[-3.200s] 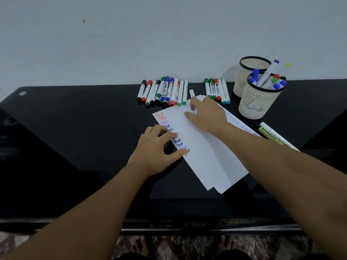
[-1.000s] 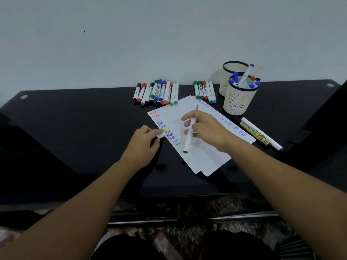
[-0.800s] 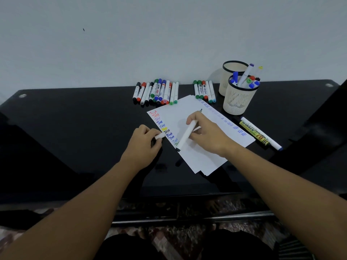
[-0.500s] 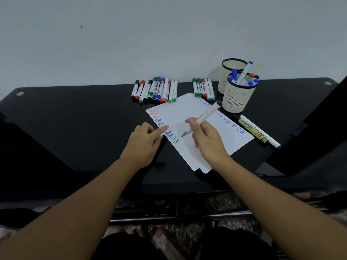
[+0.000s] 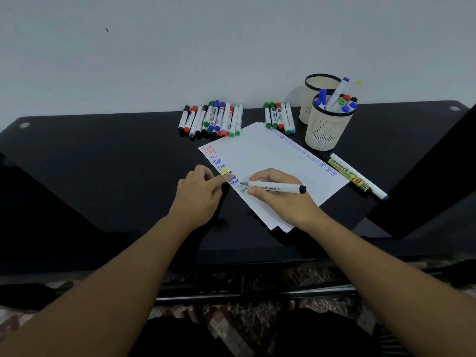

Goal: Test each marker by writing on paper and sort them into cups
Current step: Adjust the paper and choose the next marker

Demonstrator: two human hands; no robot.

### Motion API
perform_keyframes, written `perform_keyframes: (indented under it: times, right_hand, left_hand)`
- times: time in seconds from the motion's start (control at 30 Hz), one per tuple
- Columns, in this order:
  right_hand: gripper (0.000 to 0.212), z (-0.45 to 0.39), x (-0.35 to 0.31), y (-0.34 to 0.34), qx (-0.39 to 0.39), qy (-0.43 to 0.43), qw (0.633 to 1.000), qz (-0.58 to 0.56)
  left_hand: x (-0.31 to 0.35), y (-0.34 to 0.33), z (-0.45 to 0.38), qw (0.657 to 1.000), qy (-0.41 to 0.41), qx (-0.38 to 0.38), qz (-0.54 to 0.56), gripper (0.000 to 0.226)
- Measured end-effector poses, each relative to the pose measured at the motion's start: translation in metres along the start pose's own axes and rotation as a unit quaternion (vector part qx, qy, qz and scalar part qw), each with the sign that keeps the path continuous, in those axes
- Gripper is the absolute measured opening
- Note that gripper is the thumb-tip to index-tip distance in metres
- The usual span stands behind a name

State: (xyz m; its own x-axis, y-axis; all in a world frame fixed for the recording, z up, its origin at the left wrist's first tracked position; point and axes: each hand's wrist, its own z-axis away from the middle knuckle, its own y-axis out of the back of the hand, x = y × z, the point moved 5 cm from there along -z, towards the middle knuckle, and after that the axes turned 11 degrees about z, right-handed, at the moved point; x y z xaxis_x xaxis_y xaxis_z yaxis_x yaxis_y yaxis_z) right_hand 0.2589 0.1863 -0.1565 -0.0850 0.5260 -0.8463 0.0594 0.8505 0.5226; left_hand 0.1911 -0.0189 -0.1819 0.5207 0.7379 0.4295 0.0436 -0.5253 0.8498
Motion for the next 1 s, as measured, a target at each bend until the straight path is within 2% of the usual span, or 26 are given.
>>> perform_keyframes:
  times: [0.13, 0.27, 0.57, 0.73, 1.0]
  right_hand:
    - [0.011, 0.002, 0.0, 0.002, 0.005, -0.011, 1.0, -0.011]
    - [0.017, 0.005, 0.006, -0.006, 0.008, -0.046, 0.999, -0.002]
    - [0.008, 0.006, 0.003, -0.004, 0.016, -0.002, 1.0, 0.012]
    - [0.009, 0.007, 0.004, -0.004, 0.008, -0.032, 0.999, 0.005]
    - [0.01, 0.009, 0.004, -0.008, -0.009, -0.024, 0.999, 0.047]
  left_hand:
    - [0.0, 0.001, -0.001, 1.0, -0.005, 0.008, -0.001, 0.039]
    - [0.001, 0.001, 0.001, 1.0, 0.011, 0.012, 0.015, 0.036]
    - [0.003, 0.002, 0.0, 1.0, 0.012, 0.013, 0.013, 0.036]
    - [0.002, 0.002, 0.0, 1.0, 0.014, 0.009, 0.012, 0.036]
    - [0.001, 0.001, -0.001, 1.0, 0.017, 0.006, 0.014, 0.036]
